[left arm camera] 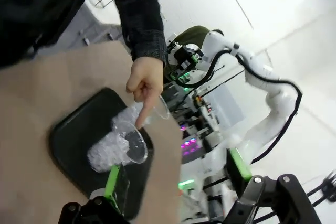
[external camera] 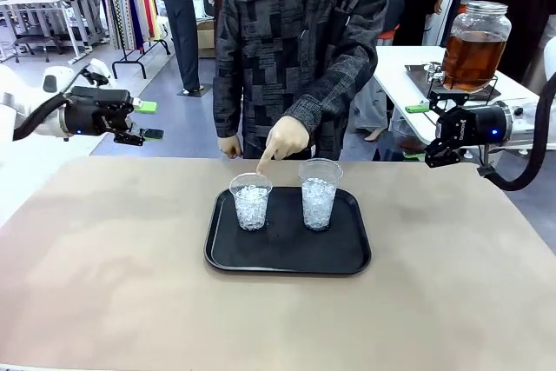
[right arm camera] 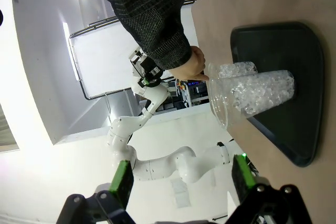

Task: Pour the drink into the iced cup.
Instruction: Pick up the iced cup indicated by the human and present it to them.

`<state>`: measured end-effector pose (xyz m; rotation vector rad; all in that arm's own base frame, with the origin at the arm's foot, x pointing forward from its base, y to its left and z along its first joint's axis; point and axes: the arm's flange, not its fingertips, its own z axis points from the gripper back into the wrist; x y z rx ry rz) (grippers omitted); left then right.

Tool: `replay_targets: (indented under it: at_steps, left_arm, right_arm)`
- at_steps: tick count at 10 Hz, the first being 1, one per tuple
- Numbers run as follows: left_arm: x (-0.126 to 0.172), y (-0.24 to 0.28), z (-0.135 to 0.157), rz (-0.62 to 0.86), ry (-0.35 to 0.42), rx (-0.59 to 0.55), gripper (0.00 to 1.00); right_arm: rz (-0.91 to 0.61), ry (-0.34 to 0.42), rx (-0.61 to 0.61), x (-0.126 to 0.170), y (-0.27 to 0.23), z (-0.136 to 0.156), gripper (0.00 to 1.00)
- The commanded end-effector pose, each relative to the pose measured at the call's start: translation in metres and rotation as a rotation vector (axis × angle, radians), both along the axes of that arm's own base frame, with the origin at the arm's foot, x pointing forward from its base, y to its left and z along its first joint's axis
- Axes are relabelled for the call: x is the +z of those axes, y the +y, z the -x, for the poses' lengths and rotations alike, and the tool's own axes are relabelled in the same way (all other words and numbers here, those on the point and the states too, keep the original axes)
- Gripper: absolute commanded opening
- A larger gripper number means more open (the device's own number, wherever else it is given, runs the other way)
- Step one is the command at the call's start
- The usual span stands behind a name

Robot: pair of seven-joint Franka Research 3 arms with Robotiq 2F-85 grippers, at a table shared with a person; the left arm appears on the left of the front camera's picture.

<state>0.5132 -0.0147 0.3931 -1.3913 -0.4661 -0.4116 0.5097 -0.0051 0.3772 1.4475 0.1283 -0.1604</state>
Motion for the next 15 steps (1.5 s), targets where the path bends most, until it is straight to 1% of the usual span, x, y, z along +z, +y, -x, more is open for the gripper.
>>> replay_targets:
  at_steps: [1,2,3,6,7,8,9,10,11,12,13,15]
  left_arm:
    - [-0.012,-0.001,0.006,0.004,-0.125,0.006,1.0]
    - [-0.008,-0.002,0.007,-0.028,-0.14,-0.015,1.0]
    - [-0.004,0.0,0.002,-0.007,-0.074,-0.006,1.0]
    - [-0.004,0.0,0.002,-0.007,-0.074,-0.006,1.0]
    - [-0.007,0.0,0.003,-0.013,-0.099,-0.011,1.0]
    - [-0.011,-0.001,0.003,0.027,-0.328,-0.034,1.0]
    - [-0.019,-0.002,0.003,0.012,-0.515,-0.084,1.0]
    - [-0.028,-0.006,0.006,-0.022,-0.667,-0.152,1.0]
    - [-0.036,-0.01,0.008,-0.034,-0.755,-0.148,1.0]
    - [-0.042,-0.014,0.011,-0.055,-0.833,-0.116,1.0]
    - [-0.05,-0.018,0.012,-0.072,-0.888,-0.075,1.0]
    - [-0.066,-0.025,0.011,-0.089,-0.935,-0.043,1.0]
  right_arm:
    - [0.003,-0.004,-0.005,0.001,0.0,-0.001,1.0]
    - [0.003,-0.004,-0.005,0.001,0.0,-0.001,1.0]
    - [0.003,-0.004,-0.005,0.001,0.0,-0.001,1.0]
    - [0.003,-0.004,-0.005,0.001,0.0,-0.001,1.0]
    - [0.003,-0.004,-0.005,0.001,0.0,-0.001,1.0]
    - [0.003,-0.004,-0.005,0.001,0.0,-0.001,1.0]
    - [0.003,-0.004,-0.005,0.001,0.0,-0.001,1.0]
    - [0.003,-0.004,-0.005,0.001,0.0,-0.001,1.0]
    - [0.003,-0.004,-0.005,0.001,0.0,-0.001,1.0]
    - [0.003,-0.004,-0.005,0.001,0.0,-0.001,1.0]
    - [0.003,-0.004,-0.005,0.001,0.0,-0.001,1.0]
    - [0.003,-0.004,-0.005,0.001,0.0,-0.001,1.0]
